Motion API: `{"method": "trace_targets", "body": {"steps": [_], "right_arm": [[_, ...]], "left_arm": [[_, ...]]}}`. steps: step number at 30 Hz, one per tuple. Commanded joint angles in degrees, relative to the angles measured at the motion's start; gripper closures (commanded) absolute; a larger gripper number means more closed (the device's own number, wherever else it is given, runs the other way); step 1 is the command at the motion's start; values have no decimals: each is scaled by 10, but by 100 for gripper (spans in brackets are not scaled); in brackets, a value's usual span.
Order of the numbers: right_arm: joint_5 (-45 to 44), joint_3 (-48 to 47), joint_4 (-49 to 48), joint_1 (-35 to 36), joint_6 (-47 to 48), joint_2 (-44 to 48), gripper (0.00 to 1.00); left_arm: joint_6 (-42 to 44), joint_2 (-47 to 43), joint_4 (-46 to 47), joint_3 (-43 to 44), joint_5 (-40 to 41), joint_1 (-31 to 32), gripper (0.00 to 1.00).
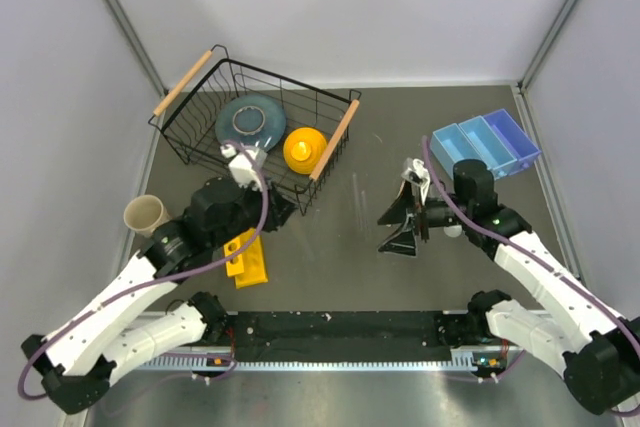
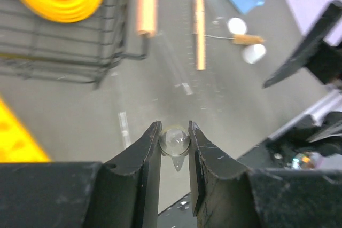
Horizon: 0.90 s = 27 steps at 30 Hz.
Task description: Organize the chemistry lab equipment
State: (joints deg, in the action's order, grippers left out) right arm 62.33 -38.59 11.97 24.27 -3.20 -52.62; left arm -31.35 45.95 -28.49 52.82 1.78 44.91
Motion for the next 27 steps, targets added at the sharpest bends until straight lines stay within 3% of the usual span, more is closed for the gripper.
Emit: {"method": "trace_targets", "body": {"steps": [1, 6, 12, 18, 27], "right_arm": [[-43, -38, 107, -23, 134, 25, 12], [-98, -75, 209, -51, 202, 35, 8], [-116, -96, 243, -84, 210, 26, 8], [-108, -91, 242, -114, 214, 36, 8], [-93, -74, 232, -123, 201, 45, 8]], "left_arm": [[43, -51, -134, 23, 138, -26, 89], [82, -62, -166, 40, 231, -59, 89], [134, -30, -92, 37, 264, -112, 88], [183, 9, -7, 42, 250, -170, 89], [210, 48, 84, 30, 154, -276, 89]]}}
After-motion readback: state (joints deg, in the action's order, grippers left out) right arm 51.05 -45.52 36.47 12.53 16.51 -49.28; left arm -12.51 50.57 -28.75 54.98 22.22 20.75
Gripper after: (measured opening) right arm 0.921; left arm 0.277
